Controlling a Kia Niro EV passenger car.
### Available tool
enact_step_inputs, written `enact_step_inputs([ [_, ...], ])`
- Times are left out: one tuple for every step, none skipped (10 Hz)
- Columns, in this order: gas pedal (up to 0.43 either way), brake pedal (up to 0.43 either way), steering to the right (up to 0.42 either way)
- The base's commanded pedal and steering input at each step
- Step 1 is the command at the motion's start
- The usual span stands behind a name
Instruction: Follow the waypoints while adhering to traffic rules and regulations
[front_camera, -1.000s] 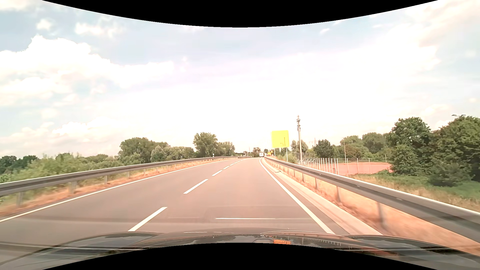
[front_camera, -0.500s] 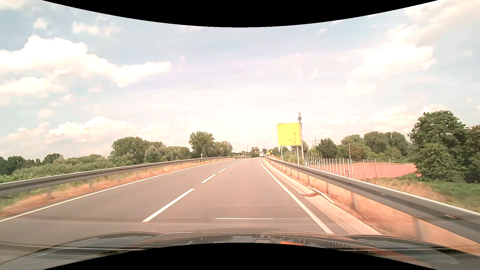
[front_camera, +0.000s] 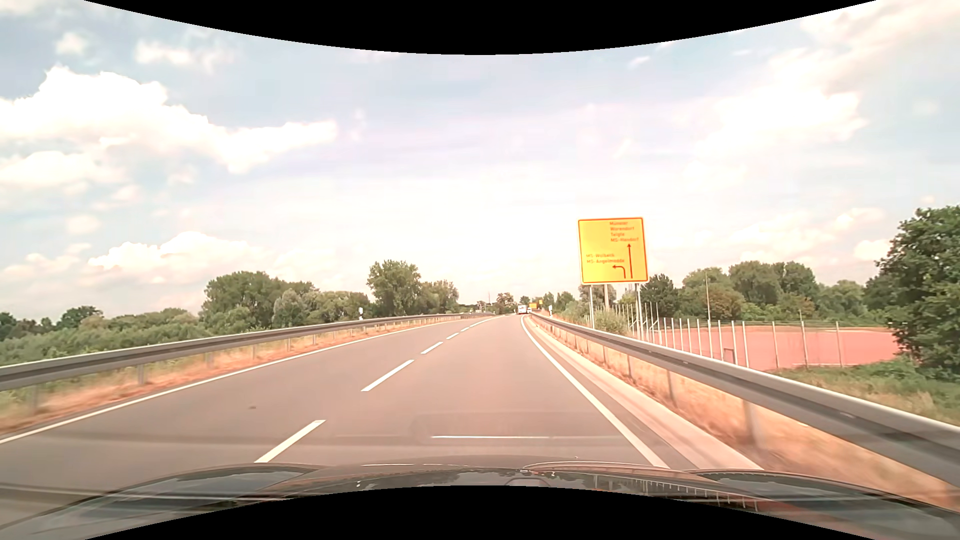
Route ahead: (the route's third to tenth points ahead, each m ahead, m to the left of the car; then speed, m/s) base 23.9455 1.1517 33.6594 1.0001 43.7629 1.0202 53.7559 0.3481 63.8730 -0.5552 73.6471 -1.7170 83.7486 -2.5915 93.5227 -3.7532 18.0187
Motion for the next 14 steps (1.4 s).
enact_step_inputs([
  [0.000, 0.000, 0.005],
  [0.000, 0.000, 0.005],
  [0.000, 0.000, 0.005],
  [0.000, 0.000, 0.005],
  [0.000, 0.000, 0.004],
  [0.000, 0.000, 0.005],
  [0.000, 0.018, 0.004],
  [0.000, 0.055, 0.004],
  [0.000, 0.067, 0.005],
  [0.000, 0.085, 0.005],
  [0.000, 0.098, 0.005],
  [0.000, 0.104, 0.004],
  [0.000, 0.122, 0.005],
  [0.000, 0.140, 0.006],
])
